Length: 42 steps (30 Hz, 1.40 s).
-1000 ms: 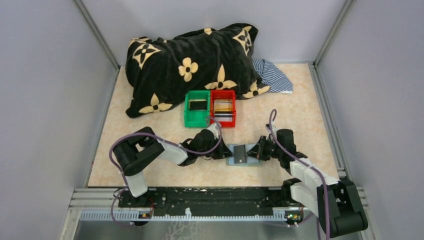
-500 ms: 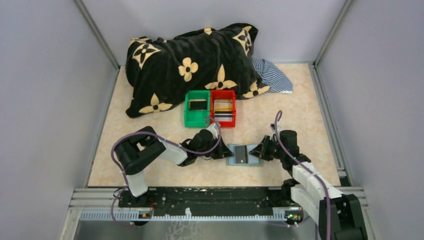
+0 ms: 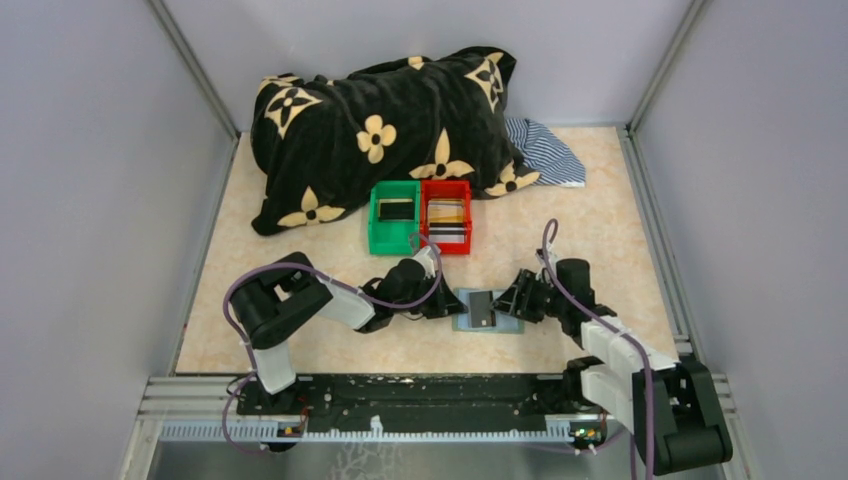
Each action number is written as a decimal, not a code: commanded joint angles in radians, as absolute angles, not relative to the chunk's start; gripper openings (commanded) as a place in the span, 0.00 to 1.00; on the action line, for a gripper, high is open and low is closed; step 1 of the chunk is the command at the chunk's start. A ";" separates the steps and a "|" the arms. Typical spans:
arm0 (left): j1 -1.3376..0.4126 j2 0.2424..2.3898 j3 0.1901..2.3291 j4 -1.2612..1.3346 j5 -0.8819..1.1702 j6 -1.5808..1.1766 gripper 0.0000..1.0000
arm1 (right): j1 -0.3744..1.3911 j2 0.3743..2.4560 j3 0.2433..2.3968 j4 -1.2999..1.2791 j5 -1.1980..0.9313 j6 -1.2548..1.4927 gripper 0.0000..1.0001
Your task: Take the credit cards out of the card holder
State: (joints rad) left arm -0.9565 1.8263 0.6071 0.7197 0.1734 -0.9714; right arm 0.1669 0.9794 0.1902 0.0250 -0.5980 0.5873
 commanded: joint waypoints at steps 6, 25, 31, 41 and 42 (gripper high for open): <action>-0.945 1.887 0.612 0.557 0.150 -0.928 0.04 | 0.158 1.062 0.147 0.196 -0.638 0.595 0.42; -0.943 1.897 0.631 0.517 0.151 -0.929 0.04 | 0.157 1.083 0.136 0.242 -0.655 0.621 0.21; -0.944 1.899 0.639 0.506 0.147 -0.924 0.04 | 0.158 1.040 0.145 0.197 -0.618 0.623 0.05; -0.942 1.903 0.637 0.507 0.152 -0.925 0.03 | 0.158 1.014 0.156 0.159 -0.598 0.621 0.01; -0.942 1.904 0.636 0.508 0.152 -0.925 0.03 | 0.158 1.009 0.158 0.153 -0.597 0.619 0.01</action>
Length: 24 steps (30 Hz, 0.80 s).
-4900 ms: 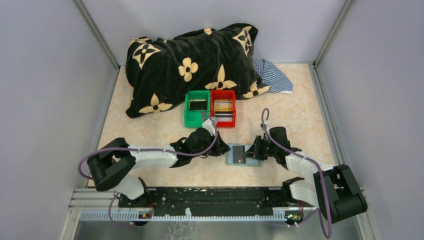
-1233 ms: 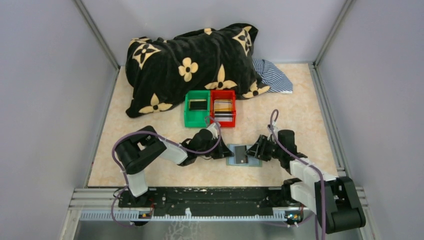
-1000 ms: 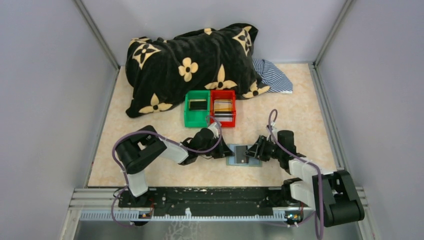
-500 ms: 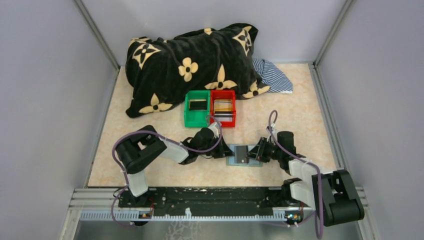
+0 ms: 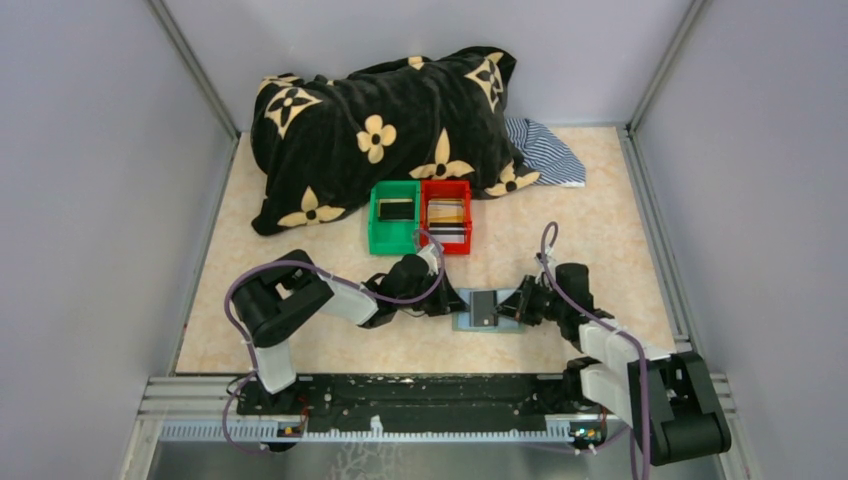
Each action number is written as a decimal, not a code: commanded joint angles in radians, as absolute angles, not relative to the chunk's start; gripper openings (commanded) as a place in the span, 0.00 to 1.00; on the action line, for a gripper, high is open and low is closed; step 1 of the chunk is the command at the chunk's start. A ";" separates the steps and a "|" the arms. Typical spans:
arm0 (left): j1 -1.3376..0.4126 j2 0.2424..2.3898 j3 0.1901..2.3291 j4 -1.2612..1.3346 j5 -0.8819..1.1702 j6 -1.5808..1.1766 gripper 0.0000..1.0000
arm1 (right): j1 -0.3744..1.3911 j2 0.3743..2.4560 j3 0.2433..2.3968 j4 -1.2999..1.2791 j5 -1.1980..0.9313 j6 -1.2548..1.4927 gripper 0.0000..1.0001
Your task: Take the credit cards out of the card holder
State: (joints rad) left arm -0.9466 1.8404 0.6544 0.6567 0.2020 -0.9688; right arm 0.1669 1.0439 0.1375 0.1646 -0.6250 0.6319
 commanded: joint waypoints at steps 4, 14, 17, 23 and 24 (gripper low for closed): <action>-0.940 1.906 0.635 0.512 0.155 -0.927 0.03 | 0.158 0.996 0.171 0.121 -0.587 0.606 0.13; -0.940 1.909 0.632 0.519 0.159 -0.929 0.03 | 0.158 0.998 0.165 0.126 -0.589 0.604 0.00; -0.939 1.911 0.632 0.520 0.159 -0.929 0.03 | 0.158 0.996 0.166 0.126 -0.589 0.603 0.00; -0.937 1.914 0.632 0.522 0.162 -0.930 0.03 | 0.158 0.957 0.176 0.089 -0.559 0.604 0.00; -0.938 1.914 0.632 0.522 0.163 -0.931 0.03 | 0.157 0.942 0.181 0.072 -0.548 0.604 0.00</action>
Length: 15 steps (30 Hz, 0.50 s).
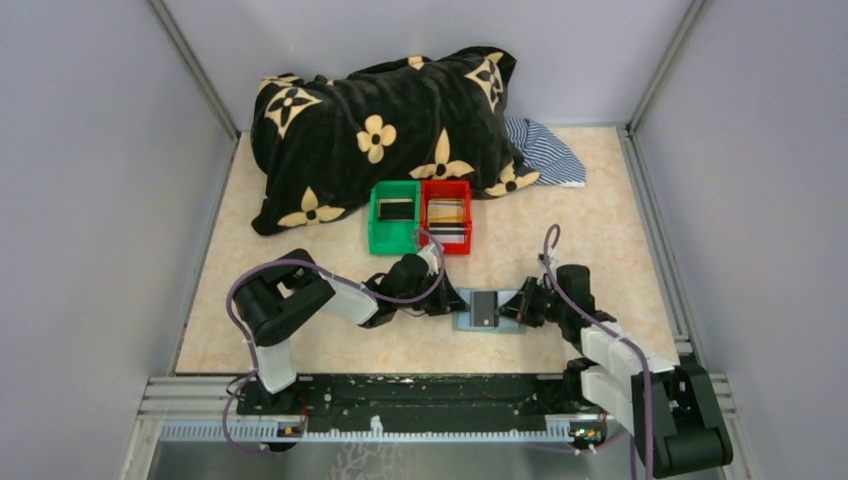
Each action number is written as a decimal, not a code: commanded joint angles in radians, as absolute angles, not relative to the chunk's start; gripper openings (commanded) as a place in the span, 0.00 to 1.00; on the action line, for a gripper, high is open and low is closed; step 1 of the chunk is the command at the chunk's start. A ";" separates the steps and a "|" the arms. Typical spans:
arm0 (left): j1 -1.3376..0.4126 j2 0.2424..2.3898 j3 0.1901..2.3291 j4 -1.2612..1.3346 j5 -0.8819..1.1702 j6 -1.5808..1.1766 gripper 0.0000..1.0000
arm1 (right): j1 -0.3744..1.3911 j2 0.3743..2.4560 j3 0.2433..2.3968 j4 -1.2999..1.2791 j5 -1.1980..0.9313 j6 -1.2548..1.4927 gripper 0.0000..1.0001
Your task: Take the credit cards out of the card holder
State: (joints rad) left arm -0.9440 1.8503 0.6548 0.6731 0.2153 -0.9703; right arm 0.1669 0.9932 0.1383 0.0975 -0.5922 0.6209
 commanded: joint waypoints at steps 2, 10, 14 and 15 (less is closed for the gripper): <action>-0.936 1.916 0.631 0.524 0.164 -0.932 0.03 | 0.154 0.913 0.189 0.044 -0.531 0.605 0.00; -0.933 1.917 0.623 0.541 0.173 -0.934 0.03 | 0.126 0.839 0.204 -0.039 -0.490 0.604 0.00; -0.932 1.911 0.610 0.555 0.174 -0.938 0.03 | 0.108 0.784 0.231 -0.099 -0.461 0.593 0.00; -0.931 1.910 0.608 0.557 0.174 -0.938 0.03 | 0.103 0.773 0.241 -0.113 -0.463 0.587 0.00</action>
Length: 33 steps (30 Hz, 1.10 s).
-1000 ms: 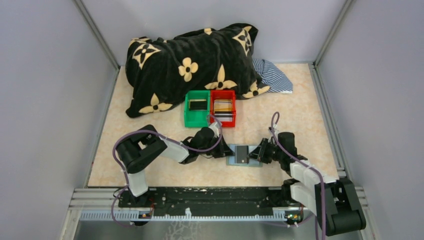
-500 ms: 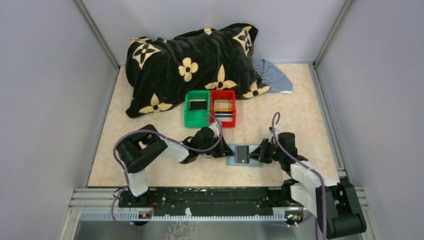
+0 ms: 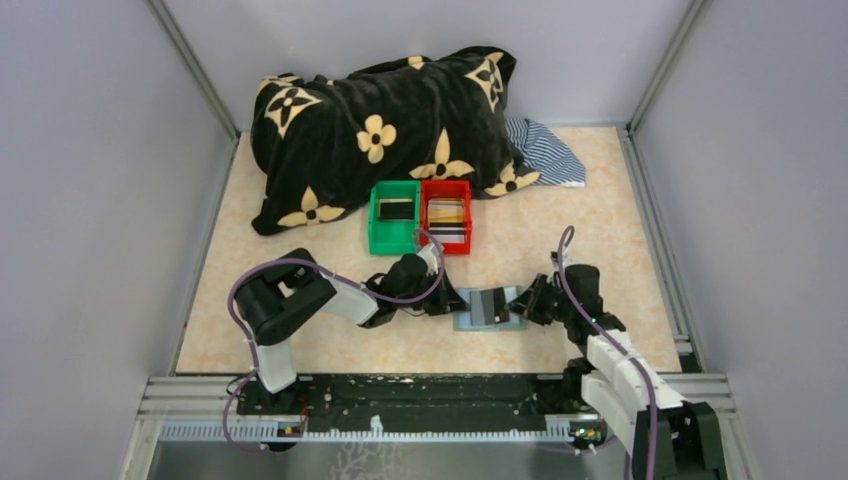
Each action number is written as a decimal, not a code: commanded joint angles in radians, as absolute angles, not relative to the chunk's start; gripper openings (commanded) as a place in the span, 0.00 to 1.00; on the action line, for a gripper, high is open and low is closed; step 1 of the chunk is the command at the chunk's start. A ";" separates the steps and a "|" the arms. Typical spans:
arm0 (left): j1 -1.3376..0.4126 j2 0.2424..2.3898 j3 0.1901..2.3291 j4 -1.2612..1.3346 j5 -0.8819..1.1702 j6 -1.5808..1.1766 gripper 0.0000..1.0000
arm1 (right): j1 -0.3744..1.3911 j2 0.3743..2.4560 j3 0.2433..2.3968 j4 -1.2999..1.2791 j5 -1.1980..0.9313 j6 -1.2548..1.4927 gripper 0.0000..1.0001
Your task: Take the credit cards out of the card holder
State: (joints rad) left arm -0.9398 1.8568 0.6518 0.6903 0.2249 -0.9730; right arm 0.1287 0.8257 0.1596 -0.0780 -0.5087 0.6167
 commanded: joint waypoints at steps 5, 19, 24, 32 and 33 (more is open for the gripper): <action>-0.929 1.900 0.607 0.563 0.178 -0.932 0.03 | 0.100 0.735 0.289 -0.157 -0.491 0.569 0.00; -0.929 1.872 0.583 0.600 0.176 -0.930 0.03 | 0.099 0.649 0.348 -0.248 -0.484 0.546 0.00; -0.928 1.865 0.598 0.601 0.180 -0.919 0.03 | 0.100 0.639 0.380 -0.274 -0.477 0.546 0.00; -0.928 1.837 0.569 0.690 0.197 -0.925 0.03 | 0.100 0.607 0.393 -0.285 -0.483 0.566 0.00; -0.927 1.831 0.557 0.737 0.207 -0.927 0.03 | 0.100 0.610 0.401 -0.289 -0.494 0.563 0.00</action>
